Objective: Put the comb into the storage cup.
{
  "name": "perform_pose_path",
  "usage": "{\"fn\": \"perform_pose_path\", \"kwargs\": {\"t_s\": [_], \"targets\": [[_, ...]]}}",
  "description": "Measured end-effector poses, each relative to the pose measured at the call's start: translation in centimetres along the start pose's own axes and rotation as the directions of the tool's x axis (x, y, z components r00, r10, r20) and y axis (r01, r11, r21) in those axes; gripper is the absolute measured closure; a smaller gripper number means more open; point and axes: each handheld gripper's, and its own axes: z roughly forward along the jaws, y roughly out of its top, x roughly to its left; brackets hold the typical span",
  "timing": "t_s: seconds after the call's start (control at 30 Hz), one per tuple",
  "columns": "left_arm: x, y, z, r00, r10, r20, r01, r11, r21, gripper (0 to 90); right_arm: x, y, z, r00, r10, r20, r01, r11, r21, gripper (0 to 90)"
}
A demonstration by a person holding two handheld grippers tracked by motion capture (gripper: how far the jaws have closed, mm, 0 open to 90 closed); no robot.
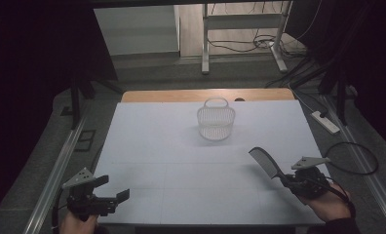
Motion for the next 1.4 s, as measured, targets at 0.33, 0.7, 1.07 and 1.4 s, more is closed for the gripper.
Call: {"fn": "perform_pose_path", "kwargs": {"t_s": [0.33,0.7,1.07,1.4], "targets": [[0.3,1.6,0.7,0.9994,0.022,0.028,-0.021,0.9995,-0.022,0.0,0.7,0.7,-1.1,0.9999,-0.012,-0.012,0.011,0.9953,-0.096,72.5],[-0.1,3.9,1.9,0.9934,0.053,0.102,-0.051,0.9985,-0.020,0.0,2.4,1.7,-2.0,0.9976,-0.063,-0.028,0.057,0.9817,-0.182,72.5],[-0.9,6.0,3.2,0.9883,0.081,0.129,-0.078,0.9964,-0.034,0.0,3.6,2.4,-2.3,0.9931,-0.102,-0.058,0.086,0.9680,-0.236,72.4],[-1.8,7.6,4.6,0.9799,0.098,0.174,-0.097,0.9951,-0.014,0.0,4.9,3.3,-2.0,0.9868,-0.144,-0.074,0.121,0.9612,-0.248,72.4]]}}
